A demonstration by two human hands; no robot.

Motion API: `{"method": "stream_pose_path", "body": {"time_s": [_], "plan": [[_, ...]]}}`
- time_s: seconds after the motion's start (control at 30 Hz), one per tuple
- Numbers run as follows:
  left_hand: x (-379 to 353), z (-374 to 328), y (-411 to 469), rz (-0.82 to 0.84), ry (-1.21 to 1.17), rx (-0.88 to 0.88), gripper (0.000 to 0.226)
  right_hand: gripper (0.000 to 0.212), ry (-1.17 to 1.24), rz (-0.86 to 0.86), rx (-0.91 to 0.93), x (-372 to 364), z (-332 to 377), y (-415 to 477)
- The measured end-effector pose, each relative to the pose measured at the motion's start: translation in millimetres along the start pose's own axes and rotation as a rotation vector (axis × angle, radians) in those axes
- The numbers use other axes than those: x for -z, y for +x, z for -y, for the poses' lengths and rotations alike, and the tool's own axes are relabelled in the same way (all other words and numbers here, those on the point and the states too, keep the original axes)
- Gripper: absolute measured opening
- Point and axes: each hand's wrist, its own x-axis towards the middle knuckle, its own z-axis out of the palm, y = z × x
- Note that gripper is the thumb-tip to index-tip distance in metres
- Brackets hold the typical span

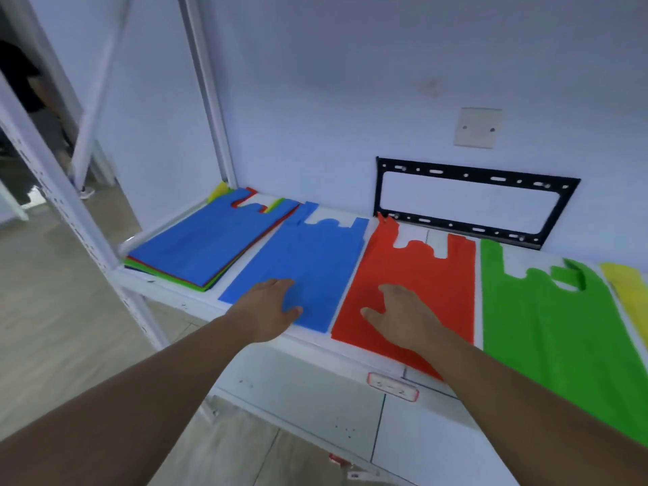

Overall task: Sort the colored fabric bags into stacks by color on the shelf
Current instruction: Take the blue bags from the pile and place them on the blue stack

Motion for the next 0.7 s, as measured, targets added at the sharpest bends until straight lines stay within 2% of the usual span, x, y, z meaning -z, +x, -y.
{"method": "stream_pose_path", "body": {"time_s": [0.13, 0.27, 0.5, 0.6, 0.7], "plan": [[9.3, 55.2, 10.6, 0.0, -0.027, 0.019, 0.072, 0.053, 0.02, 0.053, 0.023, -20.0, 48.6, 30.5], [15.6, 95.4, 27.2, 0.015, -0.035, 0.062, 0.073, 0.063, 0.024, 0.102, 0.022, -35.6, 78.7, 65.3], [37.7, 153.6, 70.1, 0.016, -0.025, 0.134, 0.078, 0.068, 0.034, 0.144, 0.067, -53.5, 122.3, 133.0], [49.1, 175.8, 89.1, 0.039, -0.018, 0.143, 0.09, 0.067, 0.063, 0.171, 0.069, -58.9, 140.7, 160.8], [52.0, 201.7, 103.8, 0.13, 0.014, 0.082, 0.107, 0.063, 0.073, 0.184, 0.059, -70.2, 161.3, 182.0]]}}
